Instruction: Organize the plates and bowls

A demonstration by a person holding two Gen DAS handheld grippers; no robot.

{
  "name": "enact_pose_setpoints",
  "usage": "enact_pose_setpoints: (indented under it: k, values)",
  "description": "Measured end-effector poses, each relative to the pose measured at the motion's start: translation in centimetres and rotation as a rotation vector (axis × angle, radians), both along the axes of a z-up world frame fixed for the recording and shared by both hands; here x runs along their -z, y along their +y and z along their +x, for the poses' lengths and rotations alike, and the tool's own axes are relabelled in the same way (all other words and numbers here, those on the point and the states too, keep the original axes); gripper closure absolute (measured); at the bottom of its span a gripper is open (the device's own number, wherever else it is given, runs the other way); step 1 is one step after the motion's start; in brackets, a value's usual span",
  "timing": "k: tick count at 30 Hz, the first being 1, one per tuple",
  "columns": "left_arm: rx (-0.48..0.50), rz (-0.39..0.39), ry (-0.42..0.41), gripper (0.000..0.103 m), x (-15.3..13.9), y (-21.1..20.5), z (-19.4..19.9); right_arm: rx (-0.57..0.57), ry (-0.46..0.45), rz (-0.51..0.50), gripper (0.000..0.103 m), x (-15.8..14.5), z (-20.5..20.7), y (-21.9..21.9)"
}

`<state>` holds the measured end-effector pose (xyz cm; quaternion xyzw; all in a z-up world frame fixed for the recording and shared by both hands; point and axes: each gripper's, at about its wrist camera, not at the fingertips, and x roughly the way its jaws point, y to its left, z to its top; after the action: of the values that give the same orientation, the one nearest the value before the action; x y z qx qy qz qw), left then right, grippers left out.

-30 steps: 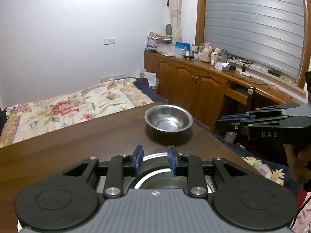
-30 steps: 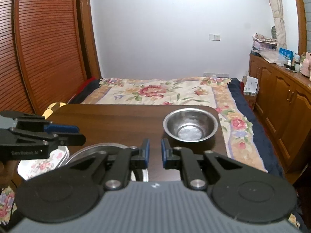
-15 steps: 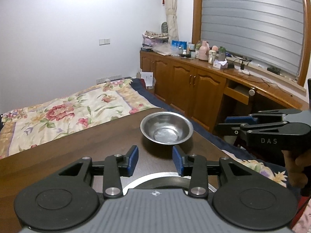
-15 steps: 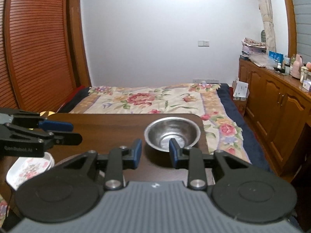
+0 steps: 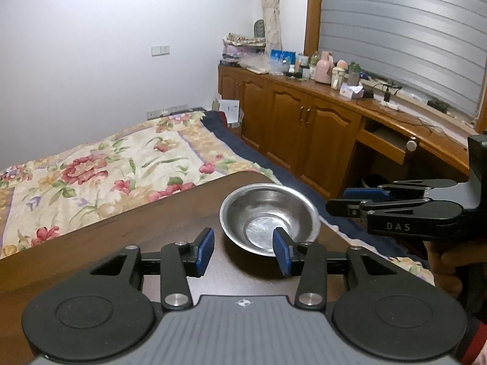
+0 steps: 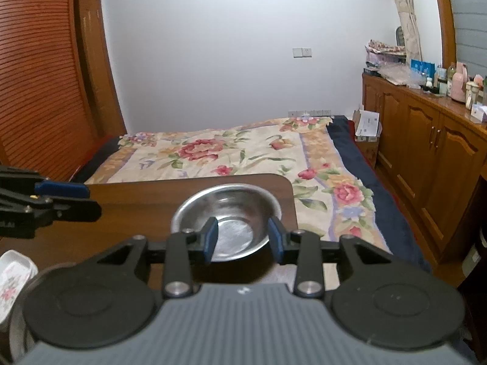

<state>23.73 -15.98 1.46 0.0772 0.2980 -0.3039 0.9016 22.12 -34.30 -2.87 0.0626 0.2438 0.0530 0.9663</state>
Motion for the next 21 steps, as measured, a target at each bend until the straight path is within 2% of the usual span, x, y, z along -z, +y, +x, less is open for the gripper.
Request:
enact_pose_setpoints:
  k: [8,21]
  values:
    - [-0.002,0.022,0.060,0.058,1.5,-1.2,3.7,0.002,0.048,0.026,0.065,1.9,2.6,-1.2]
    - [-0.006,0.036,0.146,0.060,3.6,-2.4,7.8,0.005,0.102,0.094,0.065,3.6,4.2,-2.1]
